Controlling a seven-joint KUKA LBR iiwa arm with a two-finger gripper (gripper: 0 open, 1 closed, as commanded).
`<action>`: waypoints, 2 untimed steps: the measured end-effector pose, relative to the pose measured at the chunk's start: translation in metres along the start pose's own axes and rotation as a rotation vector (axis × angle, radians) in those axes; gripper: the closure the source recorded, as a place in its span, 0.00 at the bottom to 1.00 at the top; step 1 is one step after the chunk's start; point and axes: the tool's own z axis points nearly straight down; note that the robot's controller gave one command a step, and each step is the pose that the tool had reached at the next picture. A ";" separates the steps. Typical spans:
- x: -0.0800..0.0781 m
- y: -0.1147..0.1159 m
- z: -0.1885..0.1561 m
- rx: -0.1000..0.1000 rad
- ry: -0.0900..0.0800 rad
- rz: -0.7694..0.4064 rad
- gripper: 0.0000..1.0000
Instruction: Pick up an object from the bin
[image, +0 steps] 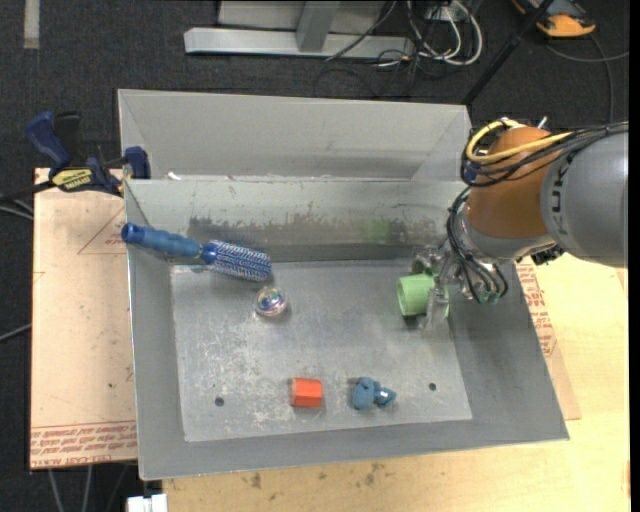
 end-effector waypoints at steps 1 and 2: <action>-0.003 0.000 -0.031 0.001 0.013 0.000 1.00; -0.003 0.000 -0.033 0.001 0.016 0.000 1.00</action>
Offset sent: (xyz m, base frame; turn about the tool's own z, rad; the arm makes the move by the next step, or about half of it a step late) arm 0.0002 -0.0002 0.0288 0.0000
